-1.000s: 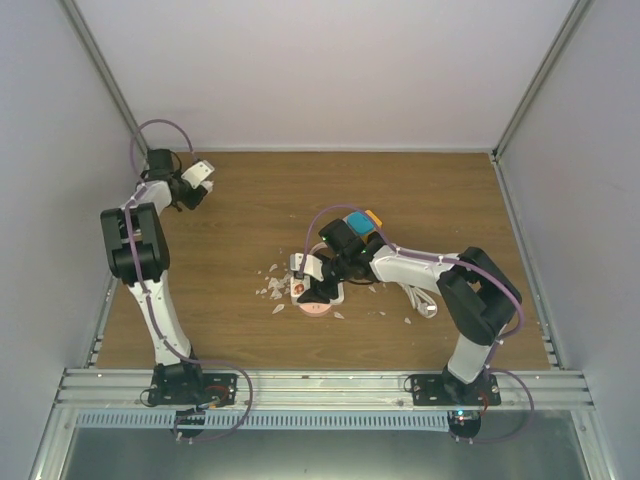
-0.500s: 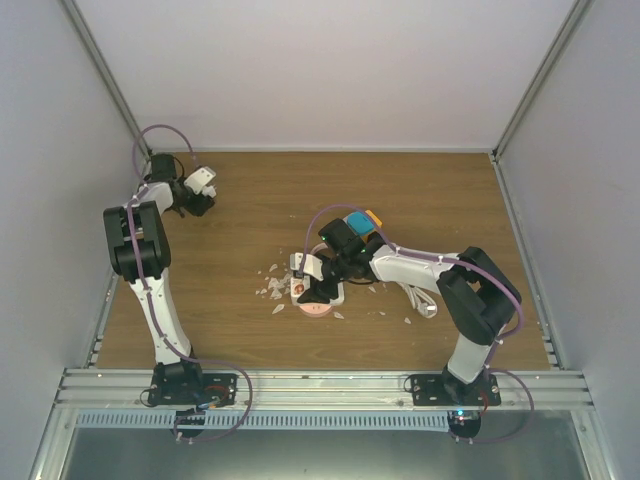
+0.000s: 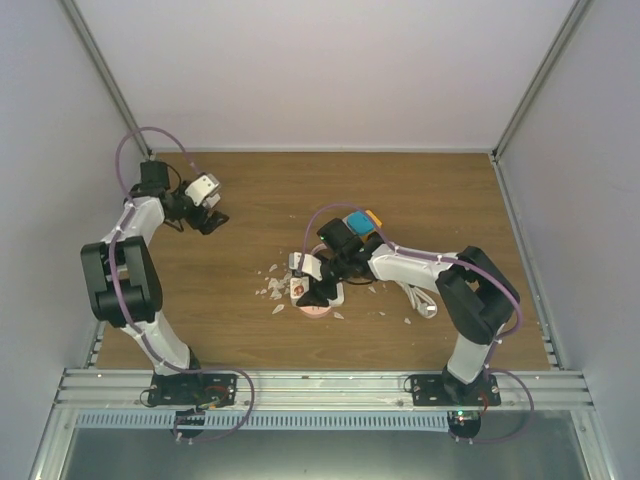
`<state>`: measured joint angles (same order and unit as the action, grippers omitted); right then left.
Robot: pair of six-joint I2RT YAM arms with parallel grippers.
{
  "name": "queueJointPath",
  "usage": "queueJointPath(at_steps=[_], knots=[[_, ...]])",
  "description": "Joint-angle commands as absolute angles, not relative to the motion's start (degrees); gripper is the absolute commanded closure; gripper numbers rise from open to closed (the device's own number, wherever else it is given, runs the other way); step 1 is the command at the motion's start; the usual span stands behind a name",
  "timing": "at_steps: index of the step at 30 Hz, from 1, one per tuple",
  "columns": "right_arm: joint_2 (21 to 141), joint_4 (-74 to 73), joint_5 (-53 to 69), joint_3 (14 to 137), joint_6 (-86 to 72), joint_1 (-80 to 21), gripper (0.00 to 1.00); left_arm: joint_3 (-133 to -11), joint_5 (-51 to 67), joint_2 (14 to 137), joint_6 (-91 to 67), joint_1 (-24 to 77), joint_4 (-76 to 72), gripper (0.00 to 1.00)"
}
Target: Pull the plug off the socket
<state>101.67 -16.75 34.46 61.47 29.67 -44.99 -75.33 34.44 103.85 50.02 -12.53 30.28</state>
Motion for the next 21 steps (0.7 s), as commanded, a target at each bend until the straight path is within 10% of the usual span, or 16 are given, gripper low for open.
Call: queueJointPath(at_steps=[1,21], knots=[[99.67,-17.85,36.24,62.39,28.85,-44.83,0.21,-69.28,43.08,97.8,54.0,-10.56,34.69,0.01],[80.68,-32.29,42.04,51.68,29.25,-28.74,0.18,-48.27,40.96,78.53,56.78,18.14,30.14,0.01]])
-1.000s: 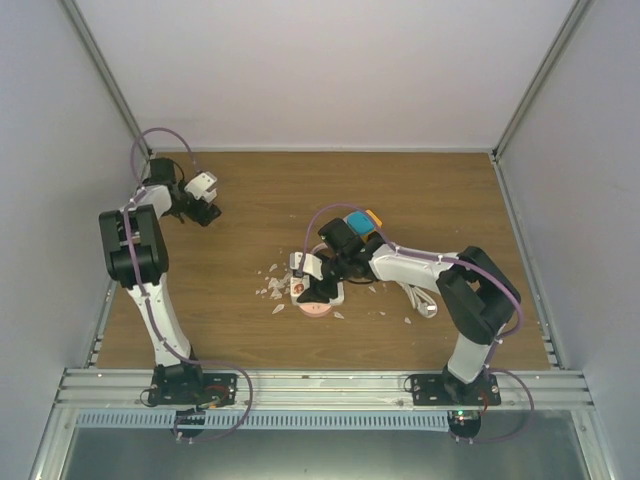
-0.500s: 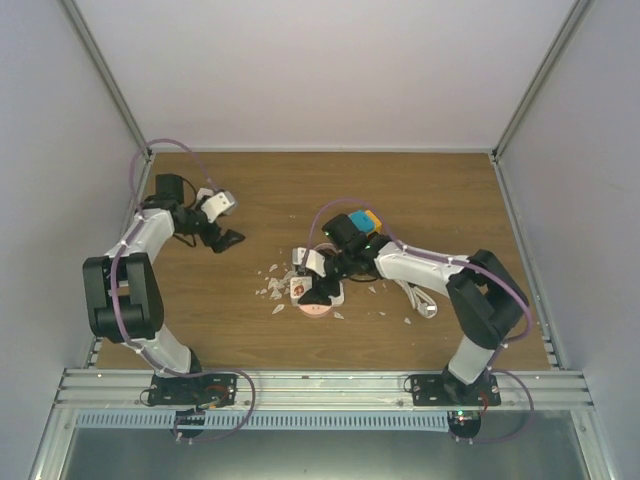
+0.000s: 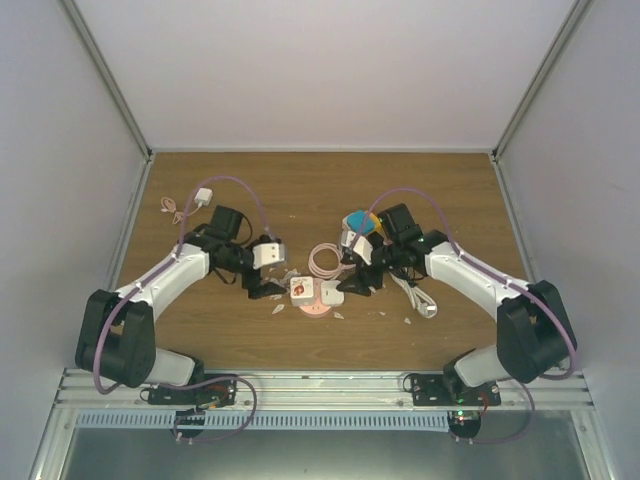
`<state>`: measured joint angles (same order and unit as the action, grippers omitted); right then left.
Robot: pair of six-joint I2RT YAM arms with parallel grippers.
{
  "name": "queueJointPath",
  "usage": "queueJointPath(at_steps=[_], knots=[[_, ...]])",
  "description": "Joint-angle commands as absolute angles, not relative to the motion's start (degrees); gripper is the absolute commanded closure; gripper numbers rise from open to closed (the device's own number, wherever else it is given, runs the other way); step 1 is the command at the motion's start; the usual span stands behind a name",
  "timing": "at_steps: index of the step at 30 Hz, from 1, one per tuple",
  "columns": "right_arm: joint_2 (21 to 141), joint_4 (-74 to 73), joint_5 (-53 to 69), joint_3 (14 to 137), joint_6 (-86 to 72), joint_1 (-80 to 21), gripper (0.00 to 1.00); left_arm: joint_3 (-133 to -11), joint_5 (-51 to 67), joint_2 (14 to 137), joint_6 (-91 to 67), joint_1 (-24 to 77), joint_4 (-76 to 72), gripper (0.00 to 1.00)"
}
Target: Pull the plug off the socket
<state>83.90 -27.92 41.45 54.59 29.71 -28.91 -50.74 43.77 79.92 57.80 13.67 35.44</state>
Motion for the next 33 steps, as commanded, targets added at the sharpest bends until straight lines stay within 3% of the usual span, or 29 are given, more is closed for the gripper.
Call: queueJointPath(at_steps=[1,5,11,21,27,33], knots=[[79.94,-32.1,41.39,50.92,29.45,-28.74,0.19,-48.07,40.84,78.65,56.51,19.37,29.87,0.01],[78.27,-29.09,39.89,48.8,30.04,-28.85,0.25,-46.87,40.92,78.83,54.26,23.39,27.64,0.05],[81.24,-21.65,41.08,47.54,30.49,-31.18,0.45,-45.11,38.78,80.56,51.45,28.38,24.34,0.12],[88.77,-14.61,39.88,47.33,32.3,-34.36,0.64,-43.36,35.3,83.01,47.49,29.79,17.99,0.3],[91.48,-13.16,40.35,47.5,32.54,-34.5,0.68,-42.43,34.71,84.66,46.67,29.91,16.14,0.26],[94.33,-14.33,40.43,48.28,33.03,-35.33,0.74,-41.75,35.7,83.65,45.7,29.88,14.21,0.47]])
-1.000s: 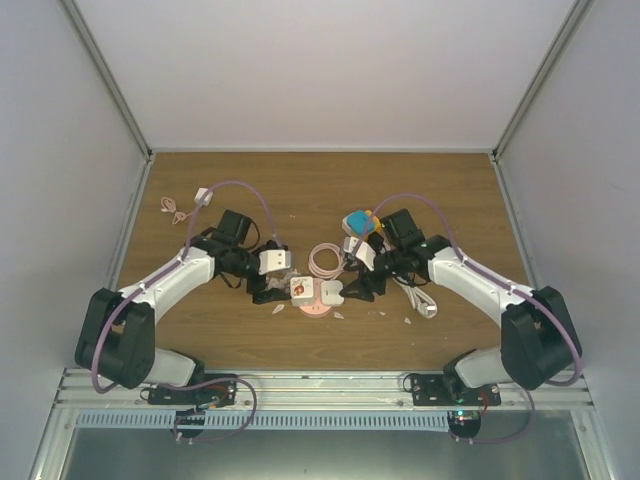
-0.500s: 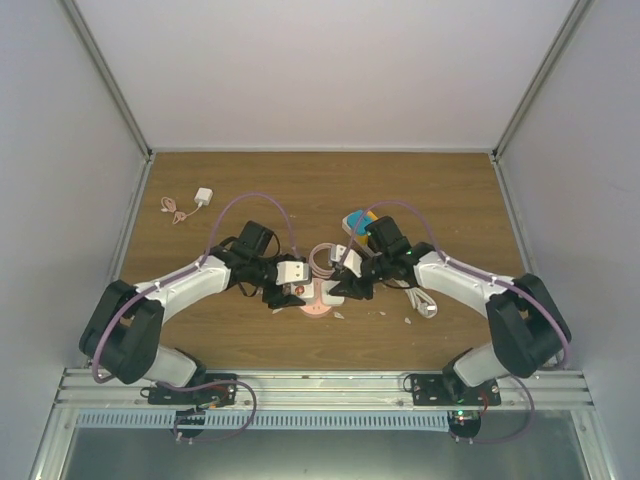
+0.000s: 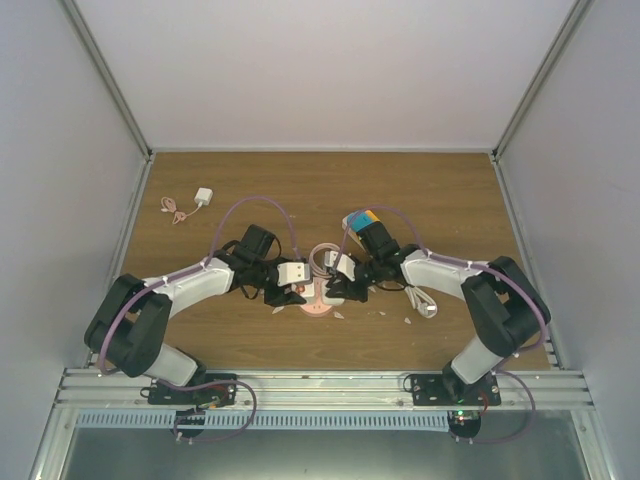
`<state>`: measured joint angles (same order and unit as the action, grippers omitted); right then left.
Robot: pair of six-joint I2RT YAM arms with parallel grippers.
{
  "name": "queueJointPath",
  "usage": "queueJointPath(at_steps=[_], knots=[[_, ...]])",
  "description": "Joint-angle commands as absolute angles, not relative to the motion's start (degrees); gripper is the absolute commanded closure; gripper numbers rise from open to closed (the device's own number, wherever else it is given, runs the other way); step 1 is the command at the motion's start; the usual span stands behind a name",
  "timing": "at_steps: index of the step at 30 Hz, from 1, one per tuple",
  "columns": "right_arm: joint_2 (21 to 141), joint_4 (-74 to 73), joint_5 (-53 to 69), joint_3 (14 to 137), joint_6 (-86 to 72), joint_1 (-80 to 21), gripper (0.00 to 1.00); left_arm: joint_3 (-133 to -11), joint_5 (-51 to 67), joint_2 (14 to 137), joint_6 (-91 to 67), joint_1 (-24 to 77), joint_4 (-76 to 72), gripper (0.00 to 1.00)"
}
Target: Pull the plug off the socket
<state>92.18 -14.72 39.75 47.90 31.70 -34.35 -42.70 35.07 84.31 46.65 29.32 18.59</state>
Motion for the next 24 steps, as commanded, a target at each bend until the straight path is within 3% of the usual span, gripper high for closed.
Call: queueJointPath(at_steps=[1,8,20,24], knots=[[94.89,-14.88,40.35,48.65,33.15,-35.4,0.75,-41.86,36.22,83.56,45.3,29.84,14.33,0.49],[97.08,-15.95,38.53,49.72,32.96,-36.3,0.79,-43.88,40.66,83.91,43.04,27.45,16.32,0.65],[100.31,-17.57,36.21,51.02,32.69,-37.1,0.82,-39.31,38.67,79.38,44.94,26.81,10.29,0.72],[100.96,-17.5,35.24,51.03,32.61,-37.26,0.82,-42.69,44.08,80.74,41.63,26.63,14.46,0.74]])
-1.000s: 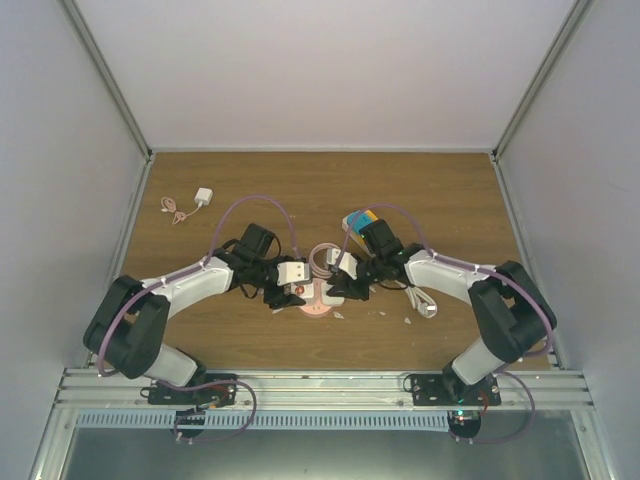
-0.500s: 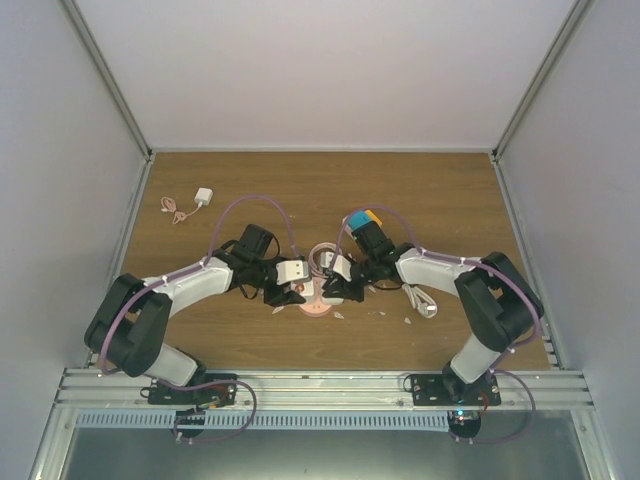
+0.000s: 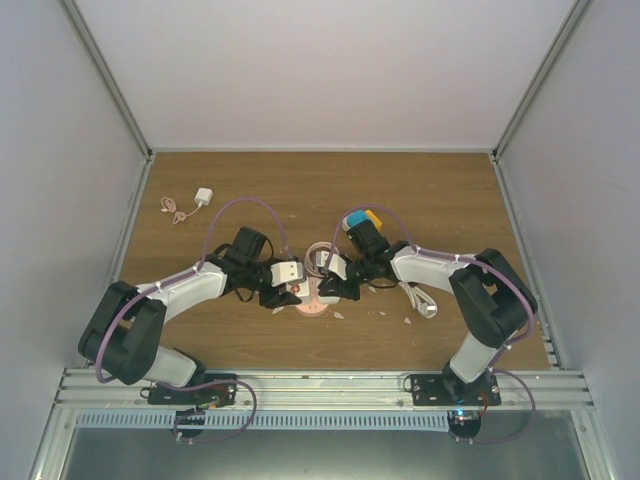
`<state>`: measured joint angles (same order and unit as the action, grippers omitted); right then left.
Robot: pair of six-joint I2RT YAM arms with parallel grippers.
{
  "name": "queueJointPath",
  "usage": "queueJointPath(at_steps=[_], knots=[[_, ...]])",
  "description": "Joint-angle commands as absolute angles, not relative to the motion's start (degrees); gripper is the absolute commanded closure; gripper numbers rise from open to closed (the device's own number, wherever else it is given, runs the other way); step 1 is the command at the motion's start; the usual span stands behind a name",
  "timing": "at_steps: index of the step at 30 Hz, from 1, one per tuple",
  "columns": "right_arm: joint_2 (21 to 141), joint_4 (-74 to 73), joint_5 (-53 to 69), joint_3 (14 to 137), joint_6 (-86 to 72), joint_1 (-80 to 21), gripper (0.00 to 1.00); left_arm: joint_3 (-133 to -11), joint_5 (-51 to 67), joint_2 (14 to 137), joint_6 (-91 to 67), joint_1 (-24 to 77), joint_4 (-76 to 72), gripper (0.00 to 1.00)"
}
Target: Pull the plug off the socket
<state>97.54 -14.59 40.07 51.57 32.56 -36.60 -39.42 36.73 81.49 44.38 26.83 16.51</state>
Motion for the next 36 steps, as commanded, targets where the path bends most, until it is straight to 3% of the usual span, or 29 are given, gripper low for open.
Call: queueJointPath(at_steps=[1,8,20,36], knots=[[101.03,-17.47,35.02,51.03,32.54,-37.37,0.82,-43.36,45.45,80.96,41.38,26.55,15.66,0.74],[101.69,-17.58,34.15,51.31,32.52,-38.02,0.82,-44.28,47.15,80.64,42.53,25.93,18.47,0.74],[103.34,-17.99,32.87,52.15,31.62,-38.75,0.83,-37.83,37.03,75.69,49.06,27.84,6.08,0.76],[105.02,-17.91,30.37,52.66,30.54,-40.06,0.83,-43.56,49.18,82.0,42.0,22.95,14.81,0.75]])
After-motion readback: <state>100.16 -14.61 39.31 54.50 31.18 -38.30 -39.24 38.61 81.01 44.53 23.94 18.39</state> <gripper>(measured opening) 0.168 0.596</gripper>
